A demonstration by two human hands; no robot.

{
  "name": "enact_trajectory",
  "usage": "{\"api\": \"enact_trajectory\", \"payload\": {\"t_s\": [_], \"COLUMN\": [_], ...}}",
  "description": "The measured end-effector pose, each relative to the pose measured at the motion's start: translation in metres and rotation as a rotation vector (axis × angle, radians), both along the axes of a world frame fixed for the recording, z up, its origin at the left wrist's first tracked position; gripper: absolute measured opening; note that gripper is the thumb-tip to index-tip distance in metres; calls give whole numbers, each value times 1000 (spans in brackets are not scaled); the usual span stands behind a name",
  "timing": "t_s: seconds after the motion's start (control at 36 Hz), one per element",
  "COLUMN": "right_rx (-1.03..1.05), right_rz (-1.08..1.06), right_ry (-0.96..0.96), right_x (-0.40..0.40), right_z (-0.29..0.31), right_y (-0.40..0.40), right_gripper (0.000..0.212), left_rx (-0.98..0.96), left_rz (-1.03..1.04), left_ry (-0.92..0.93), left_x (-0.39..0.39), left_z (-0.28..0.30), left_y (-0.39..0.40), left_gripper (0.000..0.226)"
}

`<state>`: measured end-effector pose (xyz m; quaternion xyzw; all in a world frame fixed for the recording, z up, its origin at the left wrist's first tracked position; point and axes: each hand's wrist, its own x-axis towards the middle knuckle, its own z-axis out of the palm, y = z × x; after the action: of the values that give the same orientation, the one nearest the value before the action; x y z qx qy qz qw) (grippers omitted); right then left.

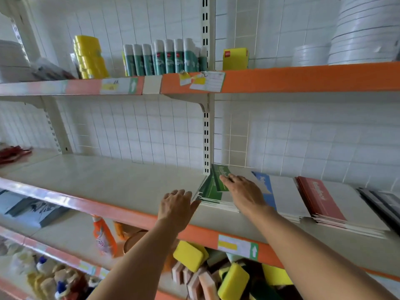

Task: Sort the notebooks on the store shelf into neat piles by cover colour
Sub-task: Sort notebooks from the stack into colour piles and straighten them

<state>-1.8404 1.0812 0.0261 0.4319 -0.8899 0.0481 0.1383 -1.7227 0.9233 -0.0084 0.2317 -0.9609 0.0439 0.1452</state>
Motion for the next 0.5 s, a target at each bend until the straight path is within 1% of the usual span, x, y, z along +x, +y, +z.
{"api": "enact_trajectory", "payload": {"t_s": [0.19, 0.28, 0.39, 0.47, 0.5], "right_rx": [50, 71, 82, 90, 100], "right_rz": [-70, -106, -153, -148, -141], "right_ry": [-49, -65, -146, -211, -222], "right_x": [-10, -14, -19, -24, -25], "right_z": [-8, -14, -25, -29, -30], "right_y": [-31, -45, -58, -63, -64], "right_gripper": [68, 68, 60, 55, 56], "left_rx": [11, -9, -2, 13, 12], "left_rz": [-41, -82, -128, -148, -159], "left_ry": [-7, -9, -22, -29, -30], "left_x": [-27, -40, -55, -66, -68], "left_z": [-2, 0, -1, -1, -3], "left_y": [-36, -52, -69, -80, -82], "left_gripper": [47, 48, 50, 49, 49]}}
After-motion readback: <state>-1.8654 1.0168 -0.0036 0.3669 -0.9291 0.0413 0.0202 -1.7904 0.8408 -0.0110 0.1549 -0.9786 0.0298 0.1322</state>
